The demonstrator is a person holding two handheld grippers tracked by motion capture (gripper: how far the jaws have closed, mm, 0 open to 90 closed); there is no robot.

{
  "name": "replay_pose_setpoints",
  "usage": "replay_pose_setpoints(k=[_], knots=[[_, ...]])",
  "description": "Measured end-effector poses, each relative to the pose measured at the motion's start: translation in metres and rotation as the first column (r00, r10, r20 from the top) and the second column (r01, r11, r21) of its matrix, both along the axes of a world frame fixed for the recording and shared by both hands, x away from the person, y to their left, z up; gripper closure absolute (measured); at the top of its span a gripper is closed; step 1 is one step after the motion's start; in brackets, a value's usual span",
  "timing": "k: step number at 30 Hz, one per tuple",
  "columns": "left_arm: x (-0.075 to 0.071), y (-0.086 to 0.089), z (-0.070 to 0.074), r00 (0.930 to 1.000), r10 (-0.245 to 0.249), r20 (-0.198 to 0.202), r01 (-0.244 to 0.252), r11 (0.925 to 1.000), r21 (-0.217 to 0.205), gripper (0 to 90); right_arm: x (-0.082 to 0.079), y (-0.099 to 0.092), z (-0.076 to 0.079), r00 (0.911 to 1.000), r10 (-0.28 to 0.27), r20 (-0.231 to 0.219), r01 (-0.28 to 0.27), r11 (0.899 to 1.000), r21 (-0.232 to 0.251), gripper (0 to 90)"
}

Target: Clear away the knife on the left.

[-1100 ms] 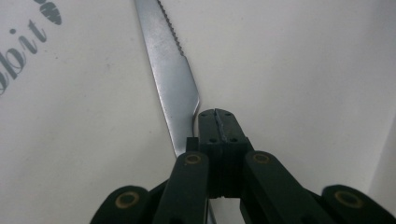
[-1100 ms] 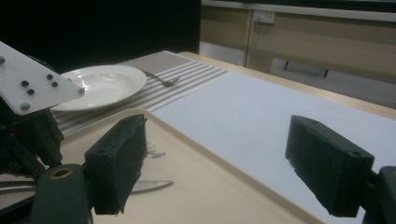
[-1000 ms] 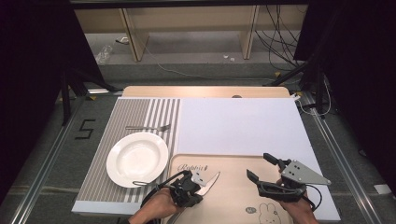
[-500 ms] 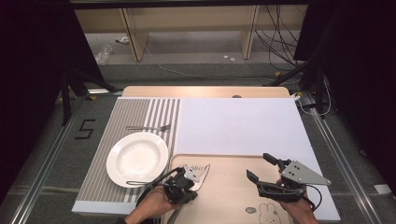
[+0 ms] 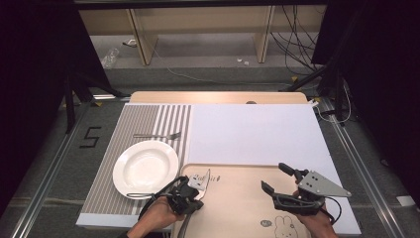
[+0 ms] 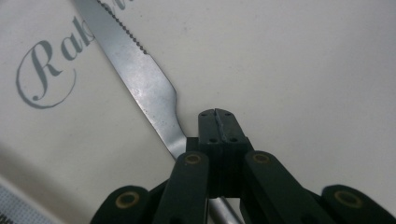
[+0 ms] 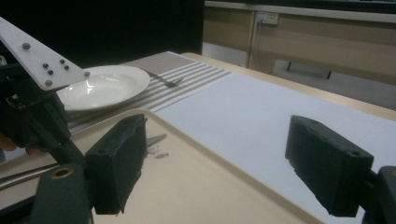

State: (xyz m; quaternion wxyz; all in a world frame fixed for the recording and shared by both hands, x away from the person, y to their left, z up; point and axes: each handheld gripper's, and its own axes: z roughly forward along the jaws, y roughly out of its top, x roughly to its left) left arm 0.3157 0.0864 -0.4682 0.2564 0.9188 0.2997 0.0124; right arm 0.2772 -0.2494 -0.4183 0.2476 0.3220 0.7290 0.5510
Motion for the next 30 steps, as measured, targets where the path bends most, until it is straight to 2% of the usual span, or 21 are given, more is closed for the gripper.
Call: replay_pose_setpoints(k=[15,23,30], knots=[[0.003,0.013,0.0,0.9987,0.051,-0.003,-0.051,0.9987,0.002,89.6,0.0,0.002,0.0,0.9999,0.01,-0.003,-0.011,1.0,-0.007,21.7],[0.001,0.019,0.0,0.9979,0.064,0.009,-0.065,0.9978,0.014,89.6,-0.001,0.001,0.0,1.0,0.009,-0.001,-0.009,1.0,-0.011,21.7],[0.001,0.023,0.0,0.9972,0.075,-0.004,-0.074,0.9972,0.004,89.6,0.0,0.001,0.0,1.0,0.007,-0.001,-0.007,1.0,-0.011,21.7]])
